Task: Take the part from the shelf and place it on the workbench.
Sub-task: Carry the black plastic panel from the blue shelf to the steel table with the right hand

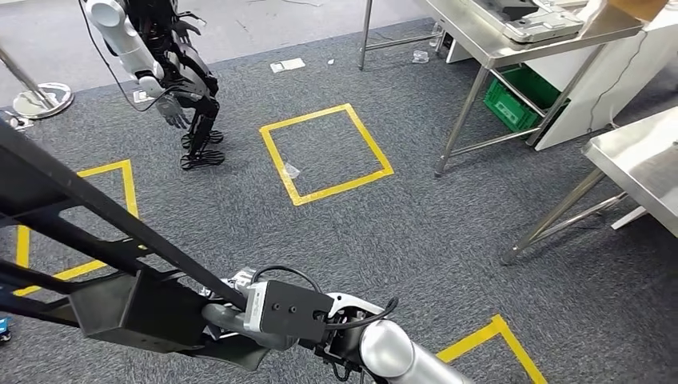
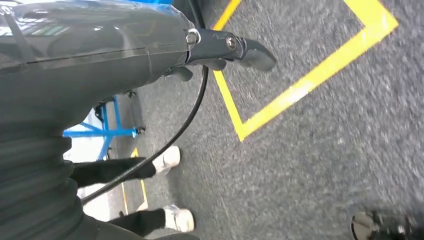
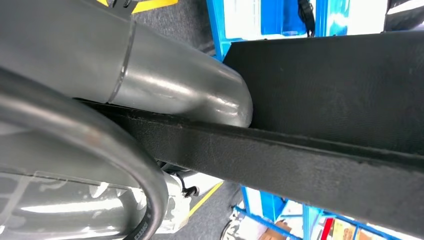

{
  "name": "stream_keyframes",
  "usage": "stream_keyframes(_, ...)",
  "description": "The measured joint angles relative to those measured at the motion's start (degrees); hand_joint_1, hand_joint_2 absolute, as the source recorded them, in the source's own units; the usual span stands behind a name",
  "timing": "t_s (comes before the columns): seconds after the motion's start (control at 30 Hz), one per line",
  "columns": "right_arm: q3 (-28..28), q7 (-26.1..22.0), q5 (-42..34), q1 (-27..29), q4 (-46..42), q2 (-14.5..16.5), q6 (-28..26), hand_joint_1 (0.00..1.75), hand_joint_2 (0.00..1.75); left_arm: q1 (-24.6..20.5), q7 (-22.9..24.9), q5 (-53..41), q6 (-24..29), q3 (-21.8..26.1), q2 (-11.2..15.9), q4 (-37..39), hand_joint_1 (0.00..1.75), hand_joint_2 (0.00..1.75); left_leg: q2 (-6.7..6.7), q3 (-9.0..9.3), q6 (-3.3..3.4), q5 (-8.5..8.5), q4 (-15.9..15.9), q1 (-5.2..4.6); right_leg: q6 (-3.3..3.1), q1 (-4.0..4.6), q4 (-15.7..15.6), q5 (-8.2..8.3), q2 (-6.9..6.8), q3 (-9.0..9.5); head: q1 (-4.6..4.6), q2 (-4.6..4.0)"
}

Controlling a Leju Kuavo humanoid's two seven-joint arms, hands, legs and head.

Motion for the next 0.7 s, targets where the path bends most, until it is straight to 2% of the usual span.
stream_keyframes(0.03, -0.03, 0.0, -0.02, -0.06, 0.0, -0.02, -0.03, 1.75, 0.0, -0.02, 0.18, 0.0, 0.01, 0.0, 0.0, -0.02, 0.0, 1.75, 0.61, 0.06, 0.23, 0.01, -0.1, -0.06, 0.12, -0.08, 3.09, -1.58, -1.2, -1.52, 0.1, 0.0)
stream_keyframes(0.1, -0.04, 0.02, -0.03, -0.05, 0.0, -0.07, -0.09, 1.75, 0.0, 0.0, 0.28, 0.0, 0.0, 0.0, 0.0, -0.01, 0.0, 1.75, 1.89, 0.08, 0.46, -0.11, -0.12, -0.2, 0.34, -0.34, 10.43, -4.47, -2.37, -5.35, 0.19, 0.0)
stream_keyframes(0.13, -0.05, 0.02, -0.04, 0.0, 0.0, -0.1, -0.09, 1.75, 0.0, -0.01, 0.28, -0.01, -0.01, 0.0, 0.0, -0.01, 0.0, 1.75, 2.56, 0.11, 0.5, -0.19, -0.12, -0.21, 0.43, -0.48, 12.63, -4.84, -2.6, -6.6, 0.2, 0.0)
stream_keyframes(0.17, -0.07, 0.03, -0.04, 0.04, 0.0, -0.15, -0.1, 1.75, 0.0, -0.03, 0.28, -0.01, -0.03, 0.0, -0.01, -0.01, 0.0, 1.75, 3.17, 0.17, 0.48, -0.28, -0.11, -0.2, 0.5, -0.59, 12.64, -4.15, -2.81, -6.77, 0.2, 0.0)
stream_keyframes(0.2, -0.09, 0.03, -0.05, 0.05, 0.0, -0.17, -0.1, 1.75, 0.0, -0.06, 0.28, -0.01, -0.04, 0.0, -0.01, -0.01, 0.0, 1.75, 3.74, 0.3, 0.4, -0.41, -0.11, -0.17, 0.55, -0.67, 10.36, -2.53, -3.17, -5.73, 0.2, 0.0)
stream_keyframes(0.27, -0.18, 0.03, -0.07, -0.01, 0.0, -0.19, -0.13, 1.75, 0.0, -0.14, 0.28, -0.07, -0.05, 0.0, -0.02, -0.01, 0.0, 1.75, 4.66, 0.66, -0.02, -0.75, -0.07, -0.26, 0.55, -0.52, 2.57, 0.95, -5.18, -1.81, 0.21, 0.0)
stream_keyframes(0.3, -0.22, 0.03, -0.09, -0.08, 0.0, -0.18, -0.14, 1.75, 0.0, -0.17, 0.28, -0.12, -0.05, 0.0, -0.02, -0.01, 0.0, 1.75, 5.06, 0.79, -0.29, -0.93, -0.04, -0.4, 0.51, -0.29, -0.43, 1.84, -6.22, -0.3, 0.19, 0.01)
stream_keyframes(0.33, -0.28, 0.03, -0.12, -0.14, 0.0, -0.17, -0.15, 1.75, 0.0, -0.2, 0.28, -0.16, -0.06, 0.0, -0.02, -0.01, 0.0, 1.75, 5.46, 0.9, -0.57, -1.07, -0.03, -0.57, 0.44, -0.06, -2.11, 2.08, -6.92, 0.49, 0.14, 0.01)
stream_keyframes(0.37, -0.34, 0.04, -0.14, -0.17, 0.0, -0.16, -0.18, 1.75, 0.0, -0.24, 0.28, -0.18, -0.07, 0.0, -0.02, -0.01, 0.0, 1.75, 5.91, 1.0, -0.87, -1.18, -0.08, -0.7, 0.35, 0.22, -2.54, 1.84, -7.02, 0.6, 0.08, 0.01)
stream_keyframes(0.43, -0.44, 0.05, -0.17, -0.12, 0.0, -0.17, -0.27, 1.75, 0.0, -0.47, 0.34, -0.2, -0.07, 0.0, -0.05, -0.01, 0.0, 1.75, 6.51, 1.32, -1.48, -1.5, -0.08, -0.54, -0.17, 0.2, -2.76, 1.93, -5.94, 0.61, -0.02, 0.0)
stream_keyframes(0.5, -0.45, 0.05, -0.17, -0.17, 0.0, -0.14, -0.32, 1.75, 0.0, -0.77, 0.45, -0.2, -0.07, -0.01, -0.09, -0.01, 0.0, 1.75, 4.95, 0.48, -1.92, -3.22, 2.41, -0.24, -0.91, -0.06, -3.03, 2.04, -4.94, 0.91, -0.08, 0.0)
stream_keyframes(0.57, -0.44, 0.05, -0.18, -0.28, 0.0, -0.02, -0.32, 1.75, 0.0, -0.82, 0.44, -0.2, -0.07, -0.02, -0.12, 0.01, 0.0, 1.75, 2.68, -2.74, -2.01, -6.57, 9.31, -0.21, -1.49, -0.16, -3.1, 1.99, -3.96, 1.13, -0.15, 0.0)
stream_keyframes(0.6, -0.42, 0.06, -0.18, -0.25, 0.0, 0.03, -0.32, 1.75, 0.0, -0.78, 0.4, -0.2, -0.07, -0.02, -0.12, 0.02, 0.0, 1.75, 2.19, -4.69, -2.02, -7.97, 13.15, -0.25, -1.67, -0.1, -3.09, 1.96, -3.41, 1.19, -0.18, 0.0)
stream_keyframes(0.63, -0.42, 0.08, -0.18, -0.19, 0.0, 0.04, -0.32, 1.75, 0.0, -0.74, 0.44, -0.2, -0.07, -0.02, -0.13, 0.03, 0.0, 1.75, 1.96, -6.12, -2.01, -8.49, 15.73, -0.3, -1.72, -0.04, -3.09, 1.93, -2.78, 1.28, -0.18, 0.0)
stream_keyframes(0.67, -0.41, 0.09, -0.18, -0.11, 0.0, 0.04, -0.32, 1.75, 0.0, -0.72, 0.52, -0.2, -0.07, -0.01, -0.13, 0.04, 0.0, 1.75, 1.83, -6.66, -1.96, -7.9, 16.27, -0.31, -1.75, 0.01, -3.07, 1.9, -2.12, 1.39, -0.19, 0.0)
stream_keyframes(0.7, -0.4, 0.11, -0.18, -0.06, 0.0, 0.04, -0.32, 1.75, 0.0, -0.74, 0.6, -0.2, -0.07, -0.01, -0.13, 0.04, 0.0, 1.75, 1.71, -6.13, -1.88, -6.26, 14.5, -0.3, -1.75, 0.02, -3.06, 1.86, -1.45, 1.55, -0.19, 0.0)
